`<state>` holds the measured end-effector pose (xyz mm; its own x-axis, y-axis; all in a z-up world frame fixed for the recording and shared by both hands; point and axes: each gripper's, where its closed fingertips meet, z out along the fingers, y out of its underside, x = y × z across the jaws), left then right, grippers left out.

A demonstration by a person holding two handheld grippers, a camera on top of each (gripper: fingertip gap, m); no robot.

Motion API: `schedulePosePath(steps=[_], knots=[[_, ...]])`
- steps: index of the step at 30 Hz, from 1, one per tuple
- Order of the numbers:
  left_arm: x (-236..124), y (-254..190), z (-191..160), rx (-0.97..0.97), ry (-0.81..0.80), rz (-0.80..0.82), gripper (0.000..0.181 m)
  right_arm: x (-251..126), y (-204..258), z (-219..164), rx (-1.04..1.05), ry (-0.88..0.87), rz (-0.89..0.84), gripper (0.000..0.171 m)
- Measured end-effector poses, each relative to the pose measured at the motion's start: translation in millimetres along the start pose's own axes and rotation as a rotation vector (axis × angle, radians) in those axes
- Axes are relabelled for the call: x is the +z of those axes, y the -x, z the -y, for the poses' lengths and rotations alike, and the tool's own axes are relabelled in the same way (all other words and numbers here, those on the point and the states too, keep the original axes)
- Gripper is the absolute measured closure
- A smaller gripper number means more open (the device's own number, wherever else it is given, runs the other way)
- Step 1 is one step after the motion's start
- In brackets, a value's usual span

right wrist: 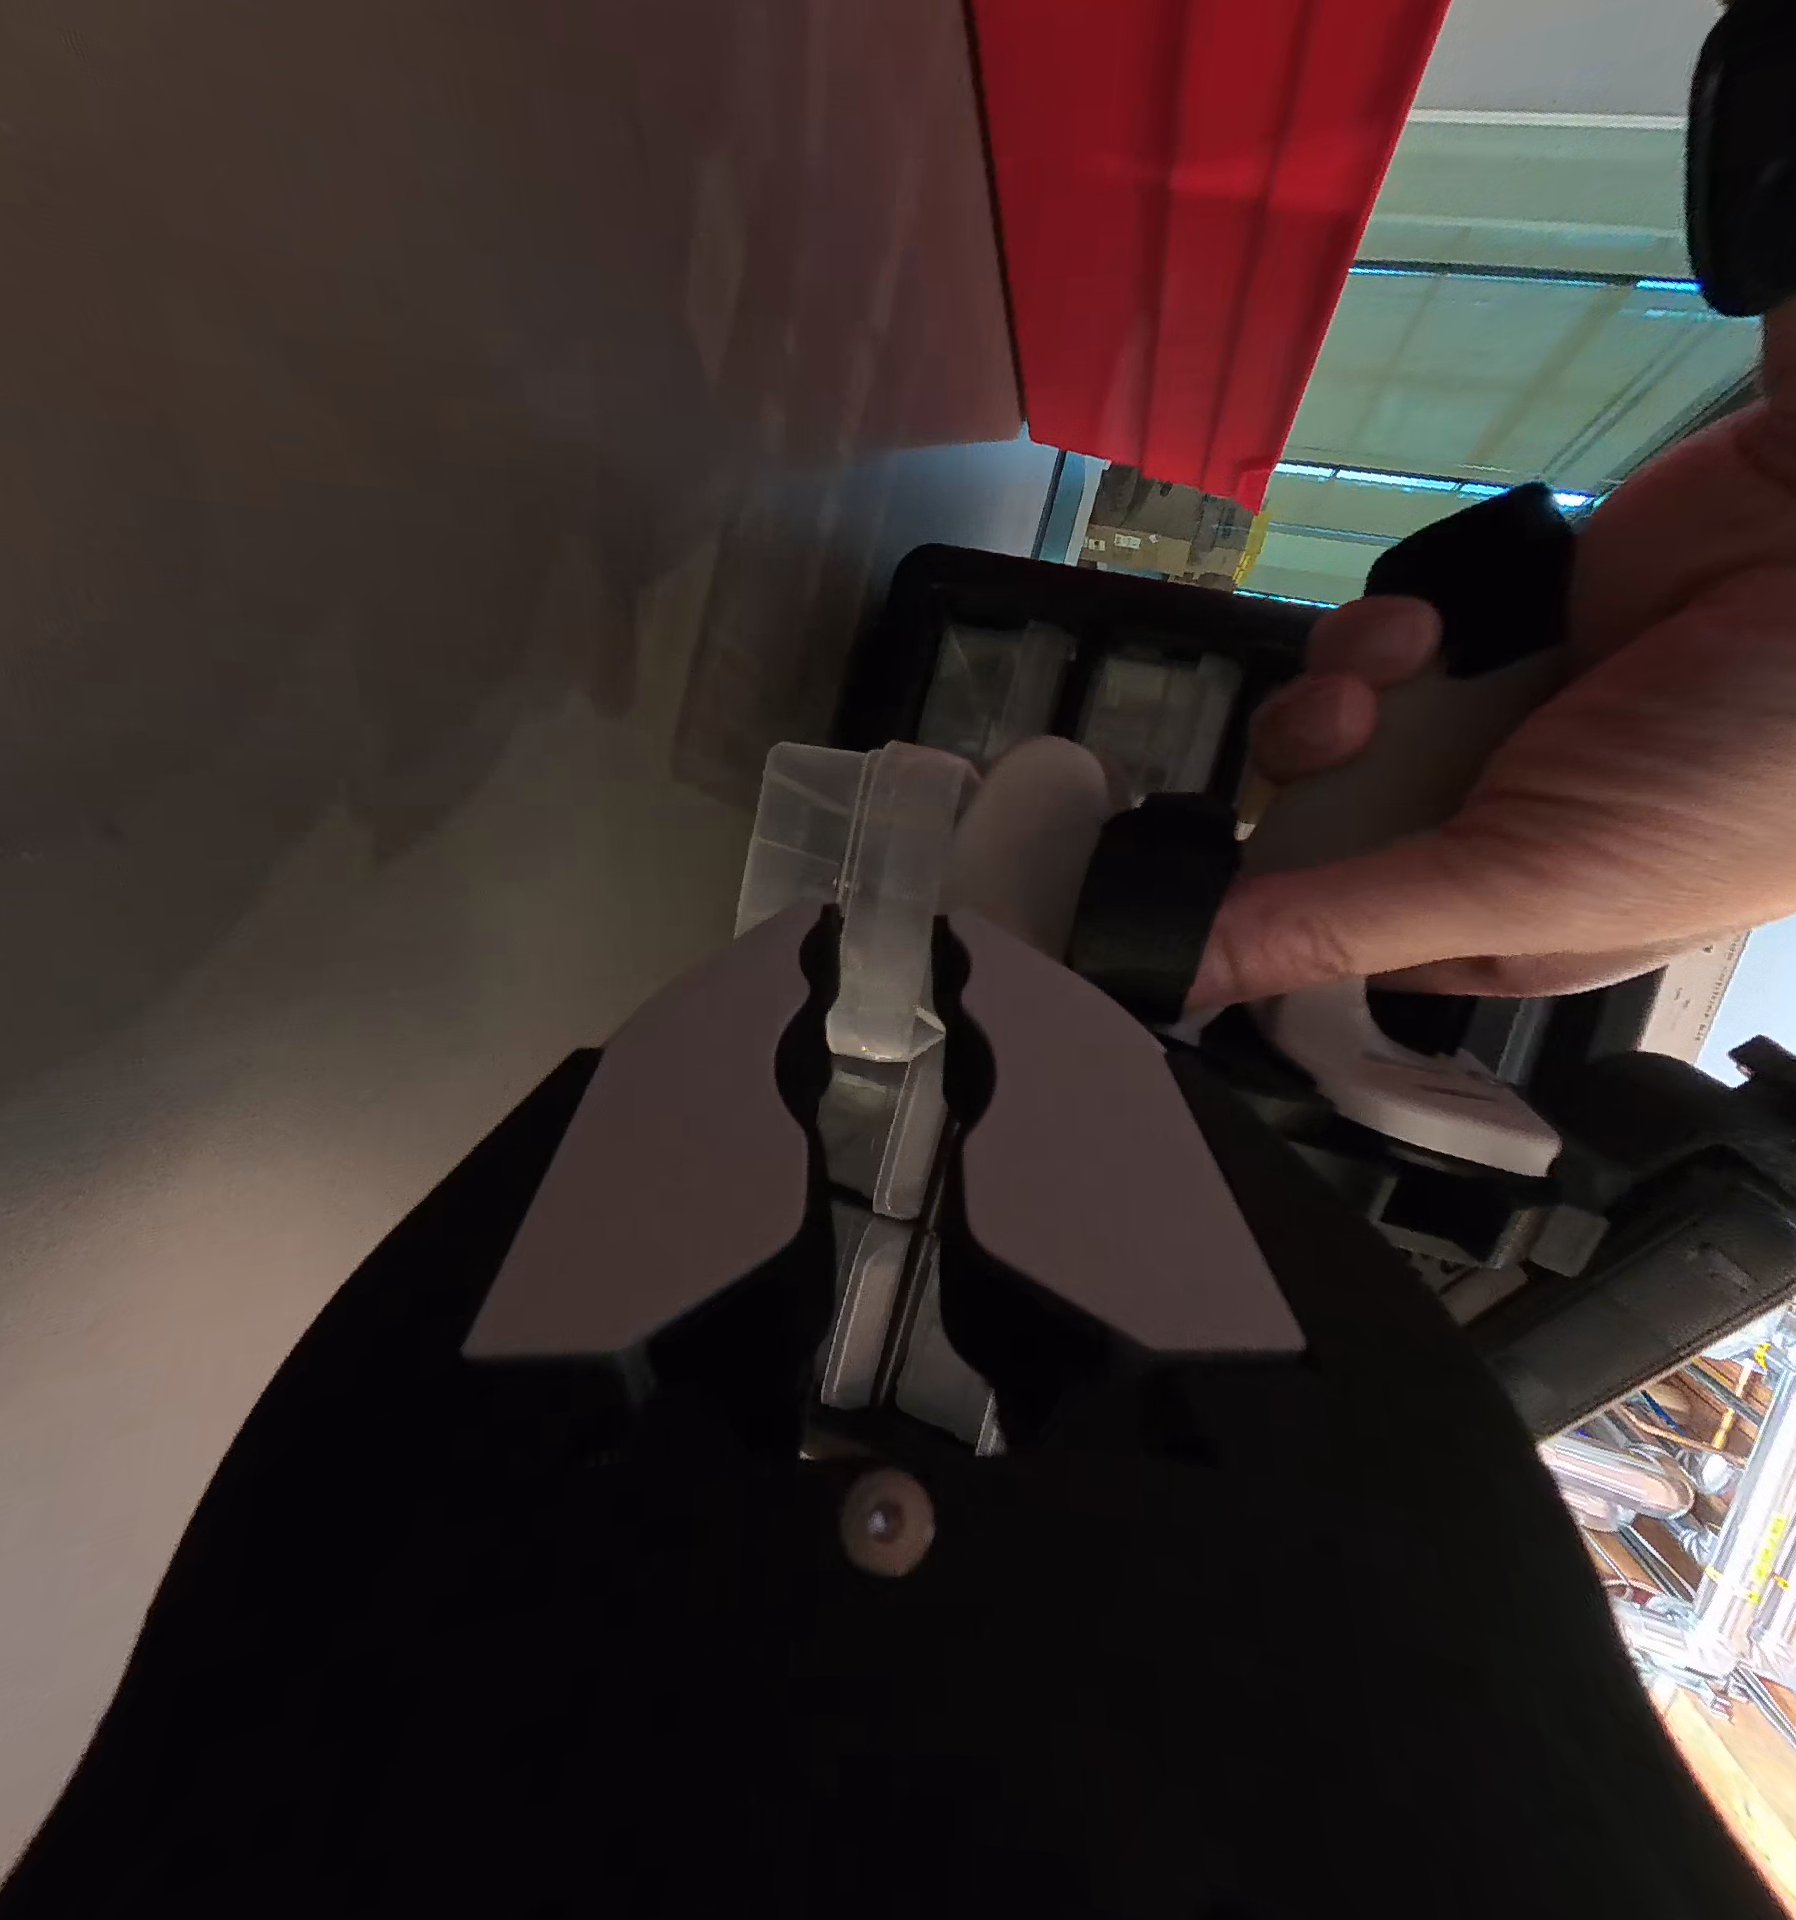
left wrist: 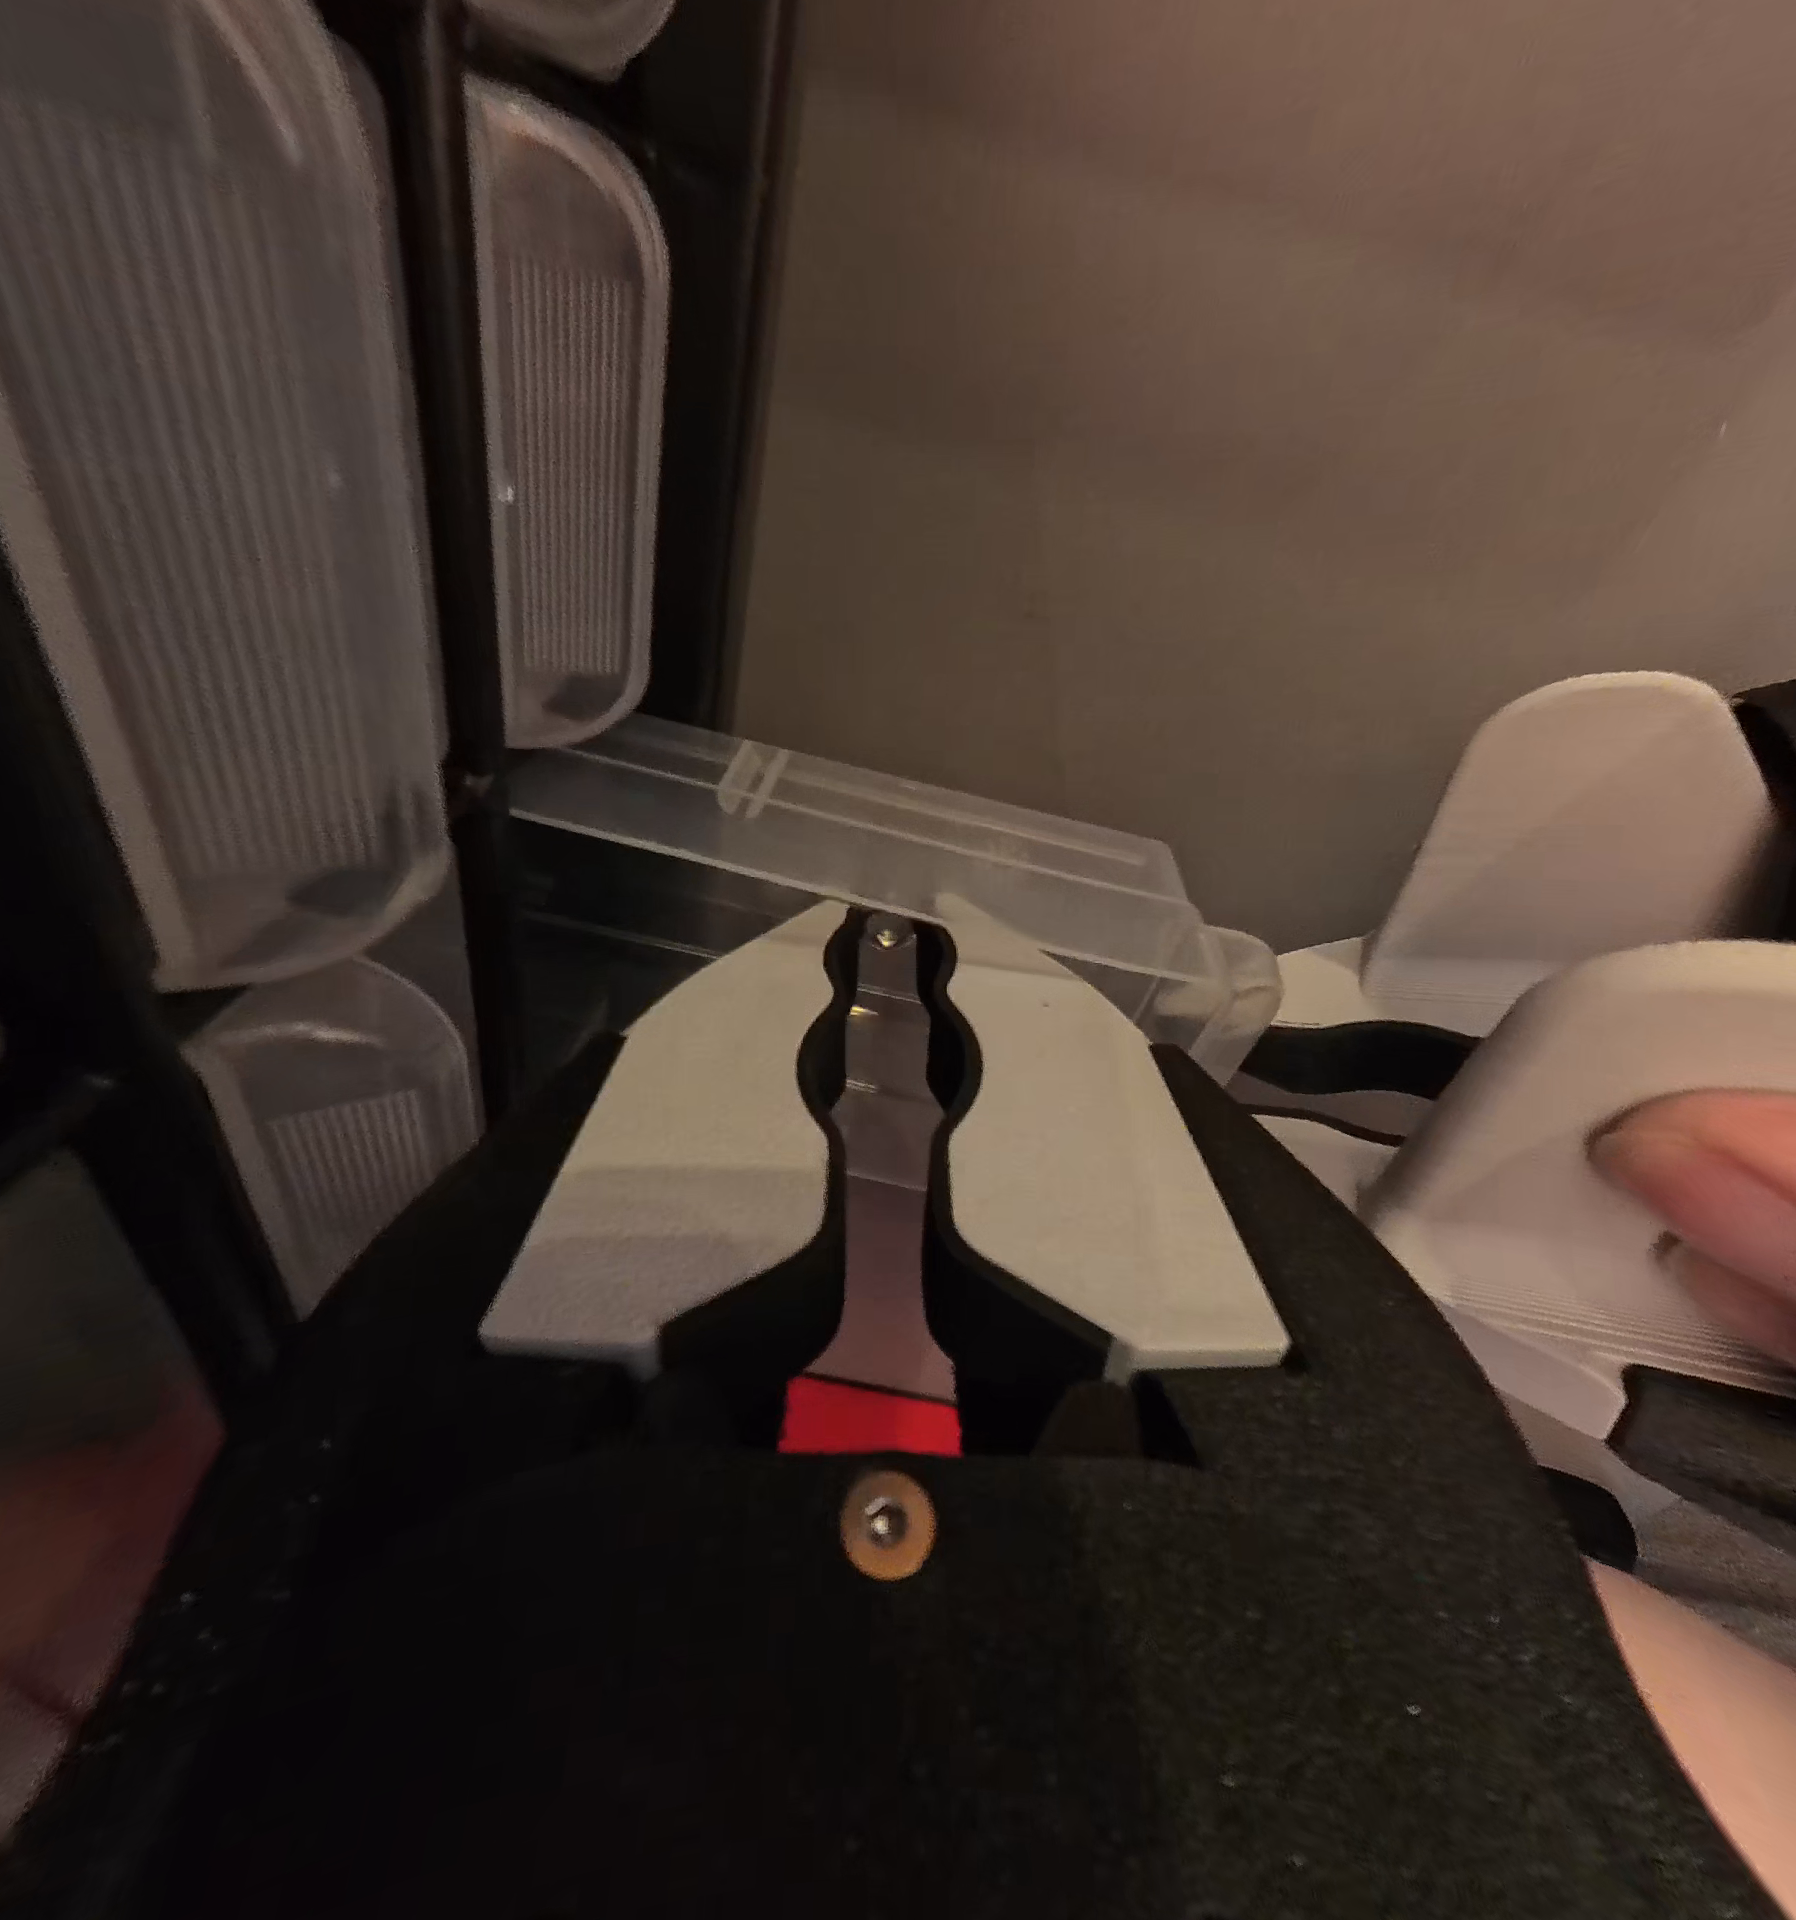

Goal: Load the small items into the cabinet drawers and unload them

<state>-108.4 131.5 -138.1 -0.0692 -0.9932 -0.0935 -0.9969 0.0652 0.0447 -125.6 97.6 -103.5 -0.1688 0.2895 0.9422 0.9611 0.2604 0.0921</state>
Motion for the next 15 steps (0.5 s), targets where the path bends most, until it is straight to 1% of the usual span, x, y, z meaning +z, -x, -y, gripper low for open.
schedulePosePath(steps=[7, 10, 11, 12, 15], knots=[[-0.6, 3.6, -0.3, -0.013, 0.0, 0.048, 0.164, -0.1, 0.5, -0.7, -0.002, 0.004, 0.003, 0.153], [-2.8, 1.6, 0.8, -0.032, -0.023, 0.038, 0.154, -0.1, -0.5, -1.3, -0.002, 0.005, -0.004, 0.153], [-5.2, 1.3, 1.4, -0.038, -0.04, 0.039, 0.15, -0.2, -1.0, -1.7, 0.001, 0.004, -0.006, 0.153], [-9.6, 0.9, 1.8, -0.046, -0.062, 0.042, 0.149, -0.2, -1.4, -2.1, 0.006, 0.003, -0.007, 0.153], [-34.4, -2.7, -3.1, -0.079, -0.142, 0.051, 0.152, 0.9, -1.3, -2.0, 0.017, -0.005, -0.014, 0.153]])
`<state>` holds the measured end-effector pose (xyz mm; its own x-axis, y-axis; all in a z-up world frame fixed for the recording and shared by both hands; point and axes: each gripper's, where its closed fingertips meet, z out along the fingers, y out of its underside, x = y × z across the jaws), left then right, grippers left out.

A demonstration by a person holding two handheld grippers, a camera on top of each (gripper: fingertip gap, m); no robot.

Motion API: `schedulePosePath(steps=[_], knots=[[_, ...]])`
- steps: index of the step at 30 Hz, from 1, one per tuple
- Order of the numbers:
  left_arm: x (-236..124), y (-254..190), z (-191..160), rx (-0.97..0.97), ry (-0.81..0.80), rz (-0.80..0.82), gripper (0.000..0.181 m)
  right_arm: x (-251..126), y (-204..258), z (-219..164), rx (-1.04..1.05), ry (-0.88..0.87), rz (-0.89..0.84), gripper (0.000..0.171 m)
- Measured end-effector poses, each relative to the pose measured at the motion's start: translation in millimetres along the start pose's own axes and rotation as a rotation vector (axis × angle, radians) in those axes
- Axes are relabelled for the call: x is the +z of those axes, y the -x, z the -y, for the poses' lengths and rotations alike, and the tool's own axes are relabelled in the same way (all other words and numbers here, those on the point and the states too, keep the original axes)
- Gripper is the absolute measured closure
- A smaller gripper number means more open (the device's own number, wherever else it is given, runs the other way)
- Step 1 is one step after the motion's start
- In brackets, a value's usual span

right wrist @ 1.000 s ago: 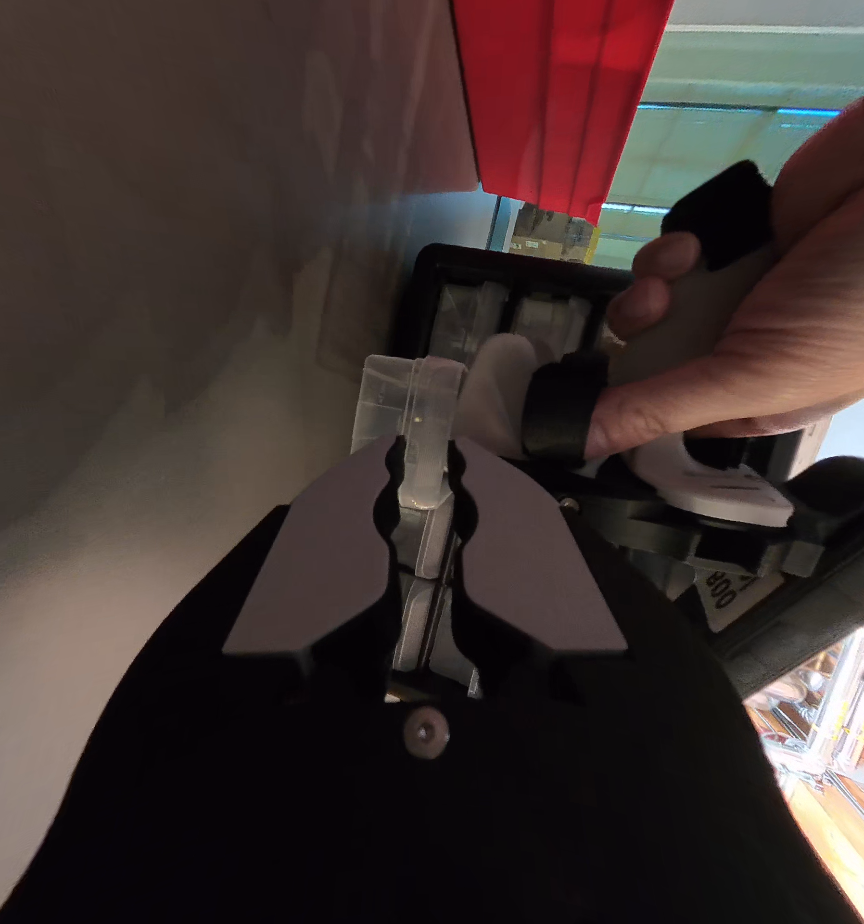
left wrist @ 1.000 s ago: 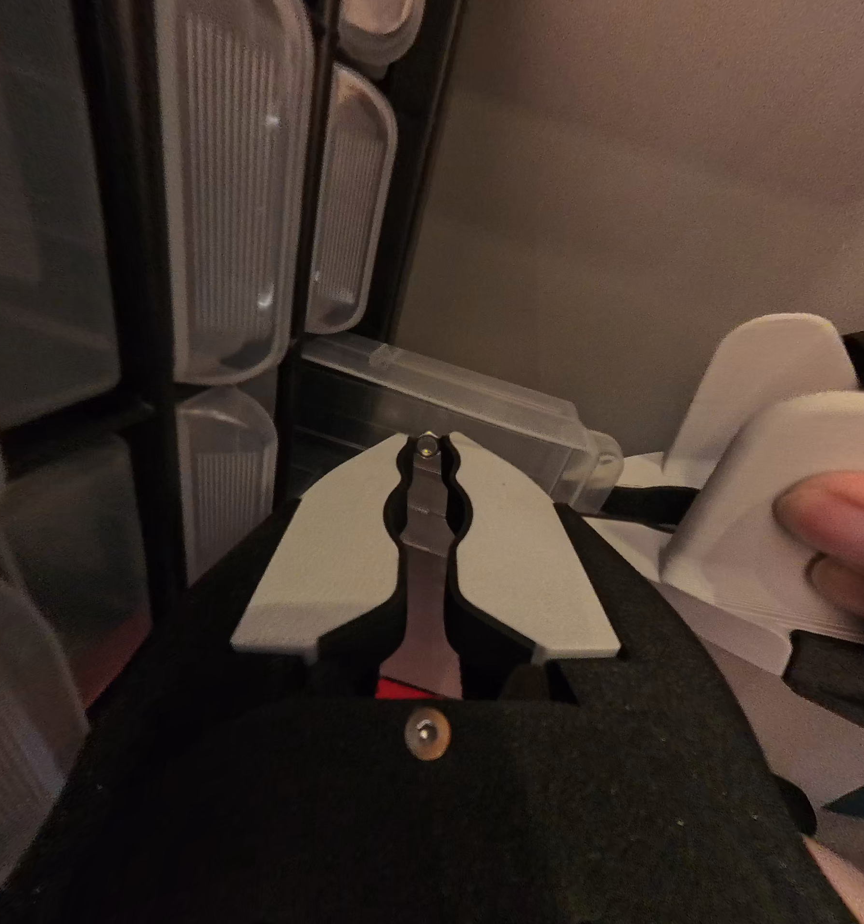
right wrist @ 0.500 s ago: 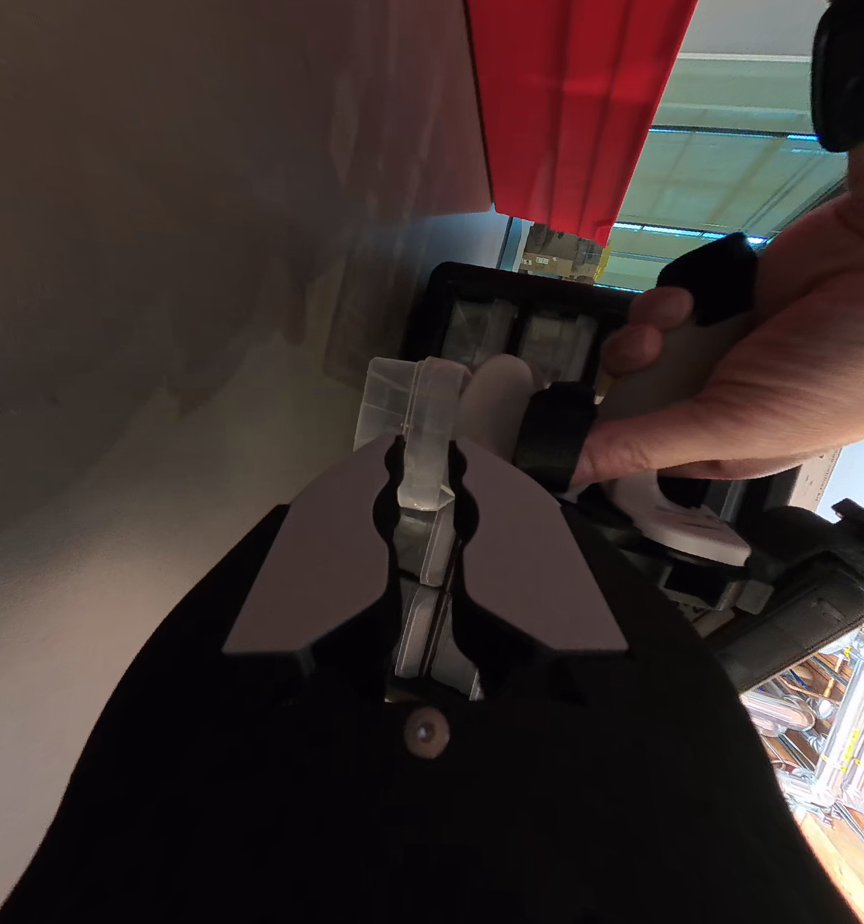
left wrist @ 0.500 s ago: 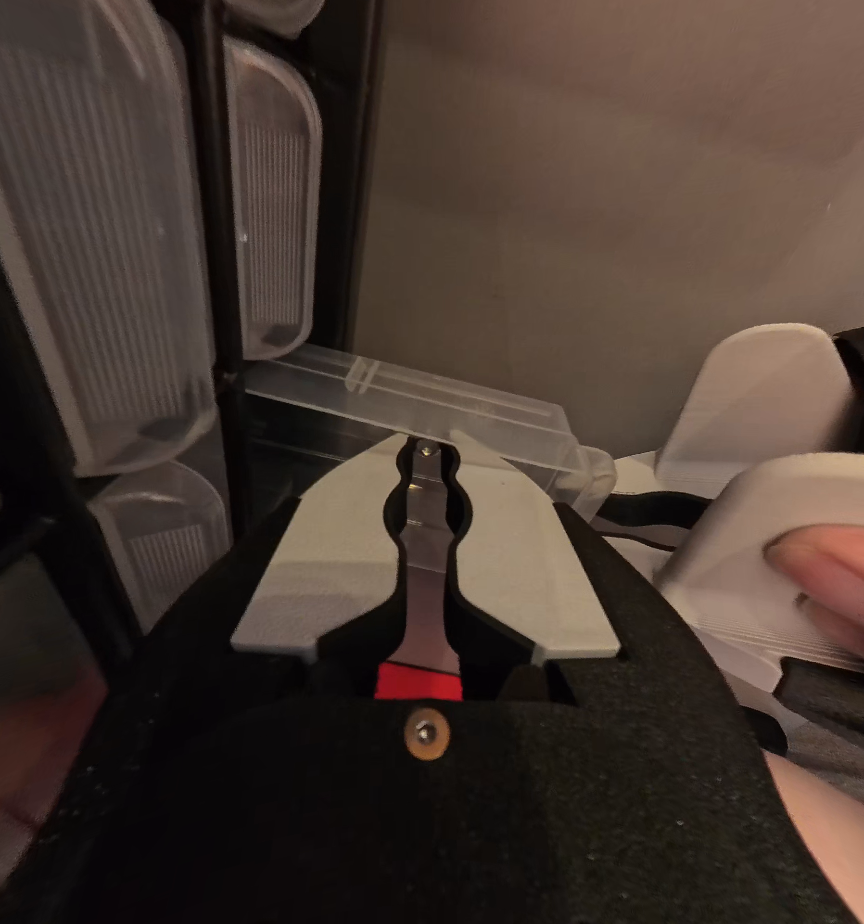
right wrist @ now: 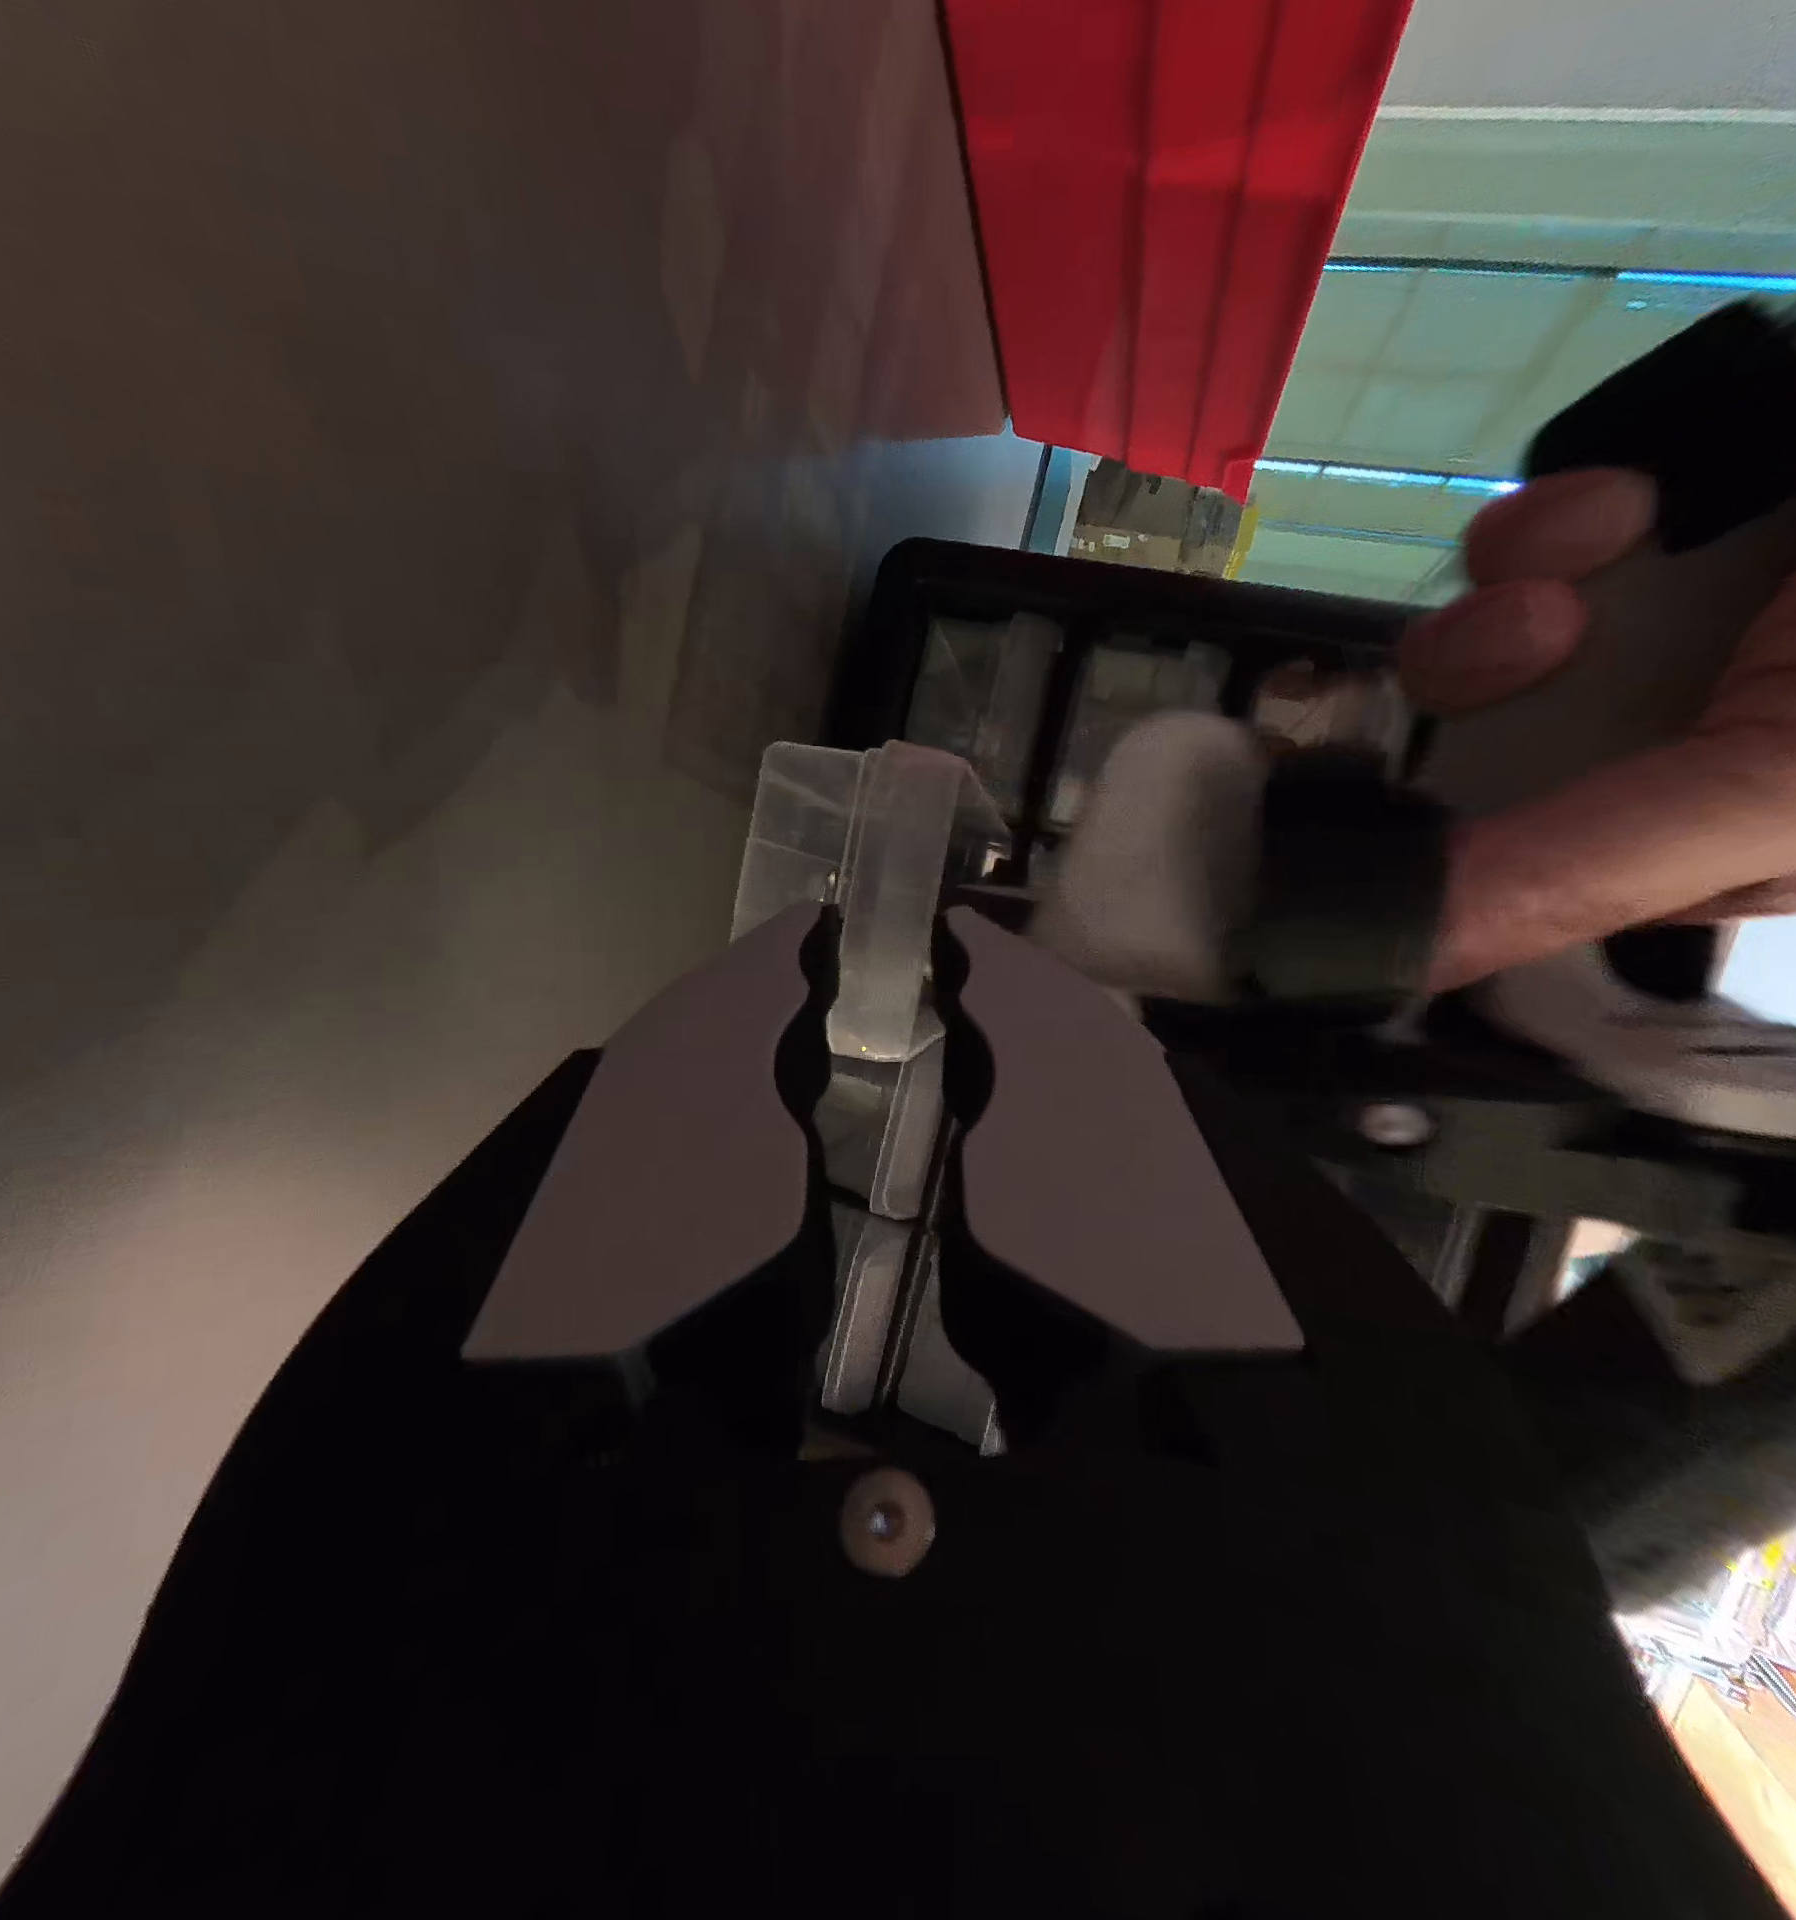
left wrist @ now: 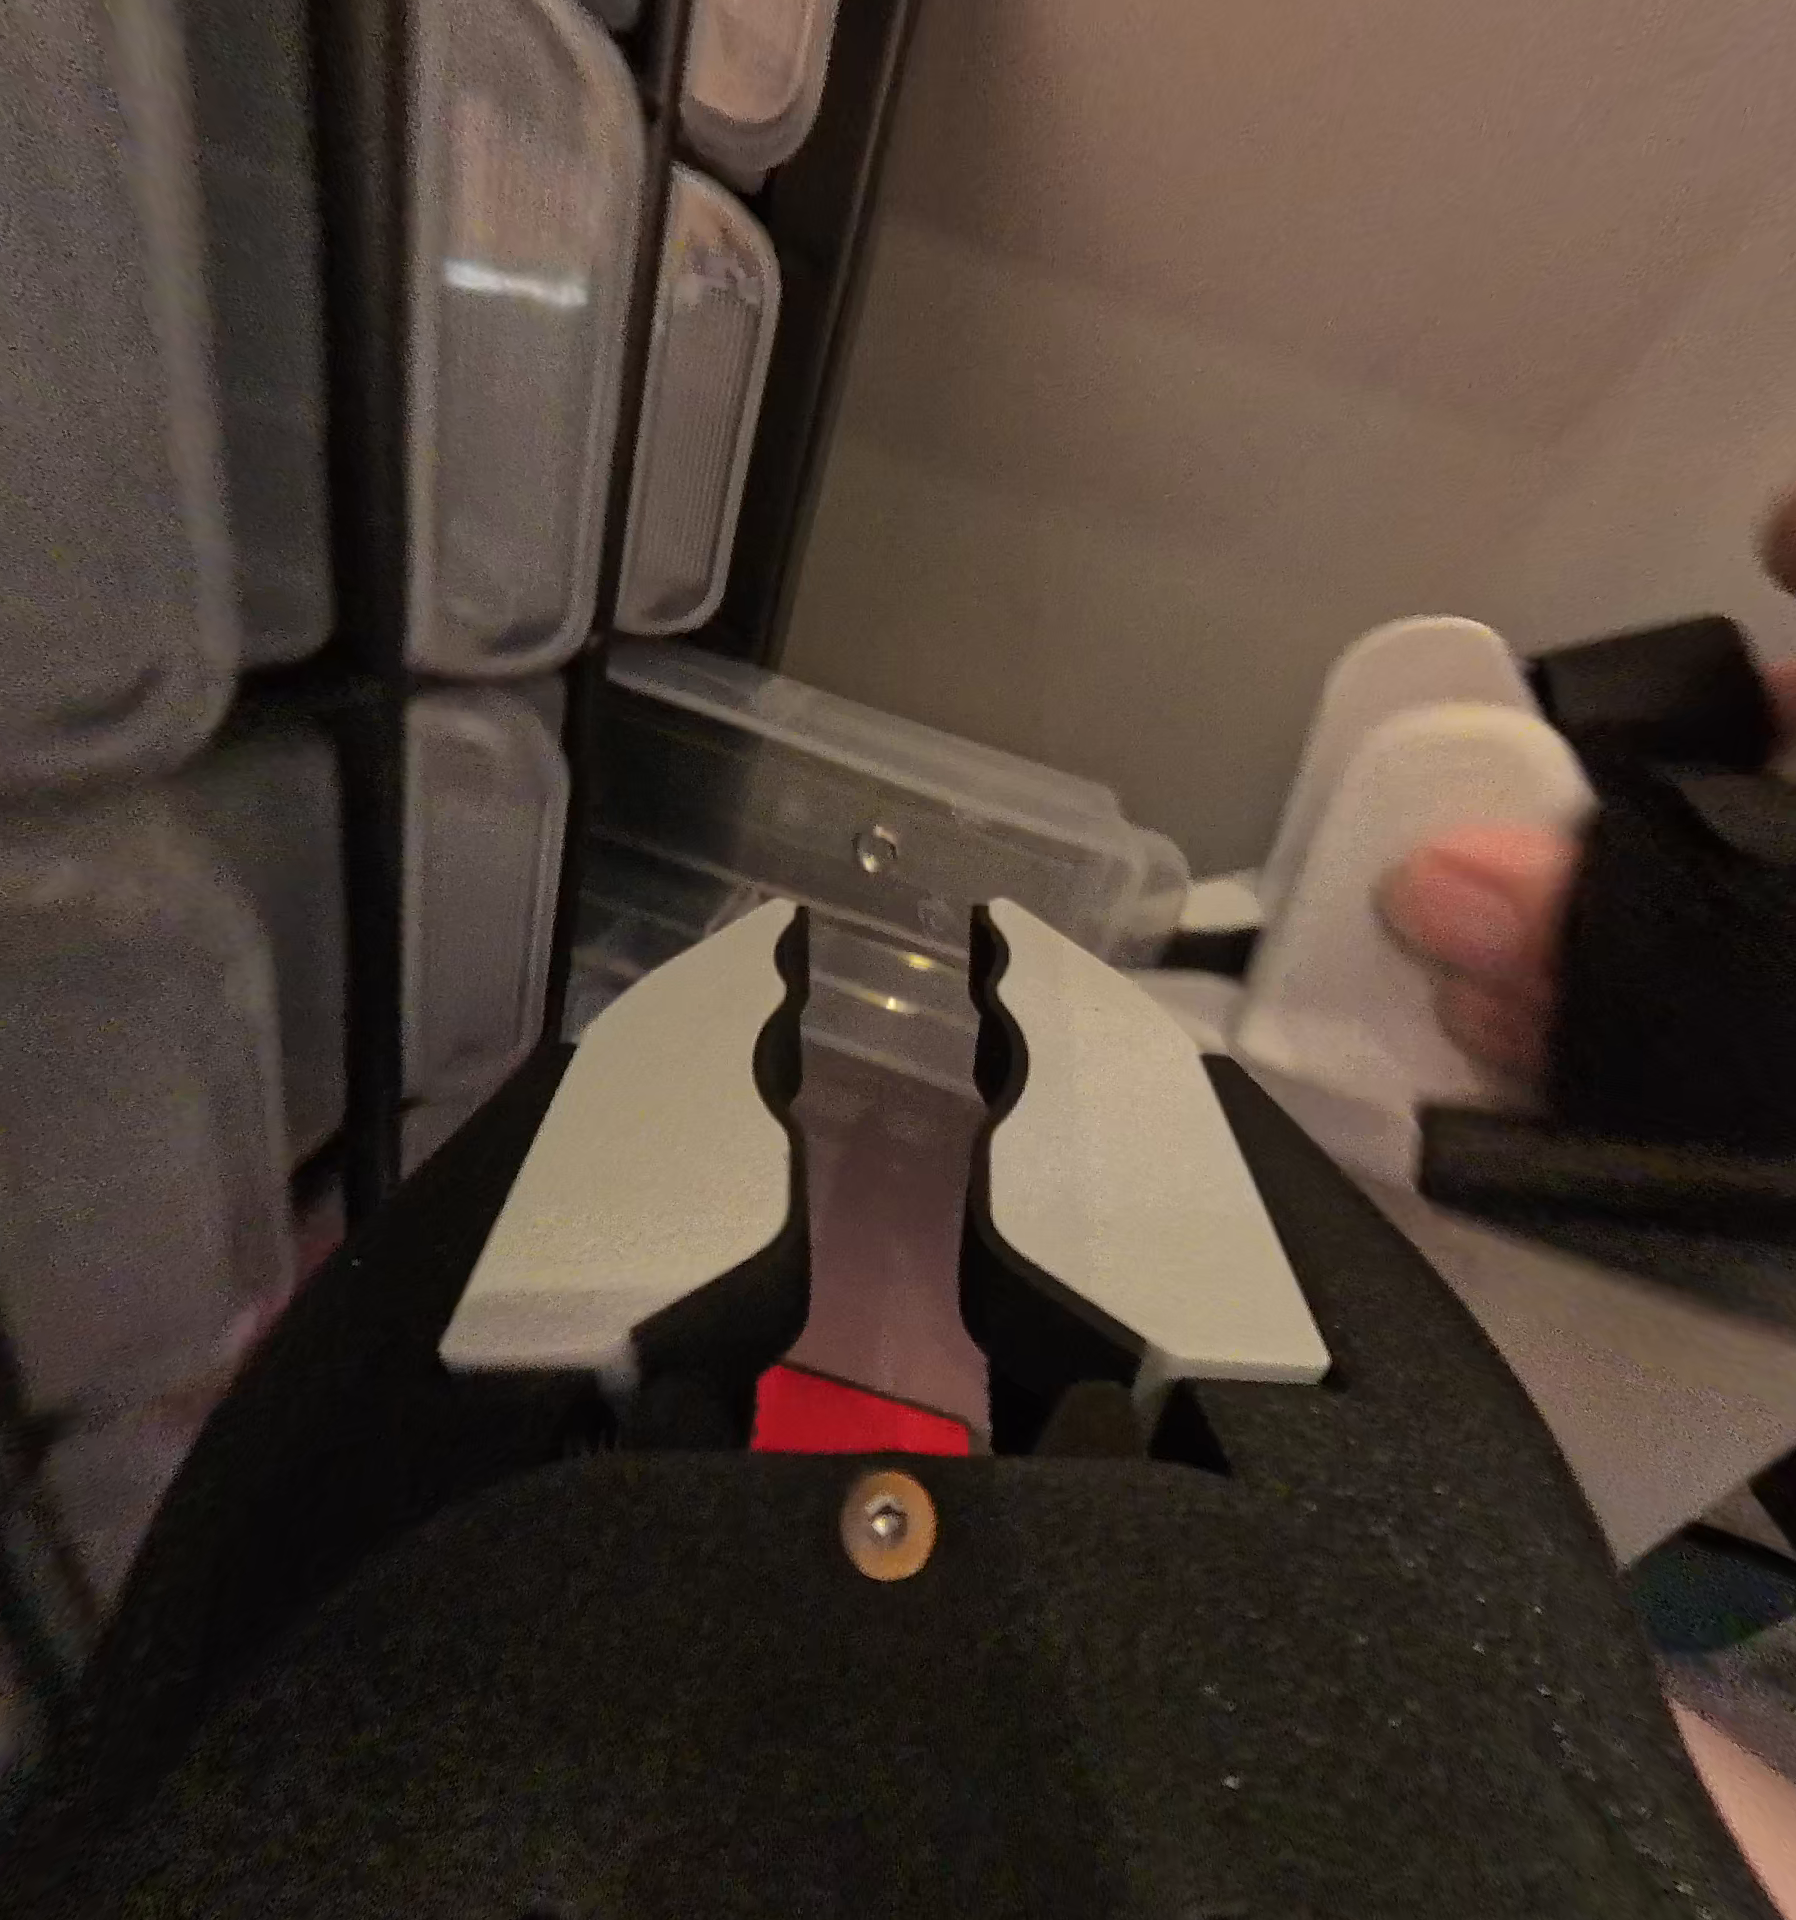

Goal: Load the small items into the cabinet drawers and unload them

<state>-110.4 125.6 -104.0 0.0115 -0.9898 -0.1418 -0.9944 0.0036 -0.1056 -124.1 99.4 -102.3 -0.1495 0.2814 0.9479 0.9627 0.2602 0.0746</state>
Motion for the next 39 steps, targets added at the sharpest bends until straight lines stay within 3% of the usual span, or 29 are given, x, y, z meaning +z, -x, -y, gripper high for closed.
schedulePosePath(steps=[6, 11, 19, 24, 39], knots=[[-74.2, 12.5, -33.0, -0.114, -0.145, 0.127, 0.152, 10.3, -0.9, -5.4, 0.009, 0.012, -0.046, 0.154], [-108.3, 22.7, -57.8, -0.222, -0.249, 0.154, 0.153, 31.1, -5.8, -16.4, 0.025, 0.055, -0.106, 0.154], [-112.7, 23.9, -69.6, -0.227, -0.261, 0.15, 0.154, 35.1, -12.6, -12.8, 0.012, 0.013, -0.204, 0.152], [-114.4, 23.9, -70.0, -0.218, -0.275, 0.143, 0.154, 36.4, -5.0, -10.7, -0.008, 0.015, -0.179, 0.169], [-113.9, 26.4, -76.7, -0.215, -0.264, 0.141, 0.154, 42.4, -12.5, -20.0, 0.025, 0.054, -0.236, 0.163]])
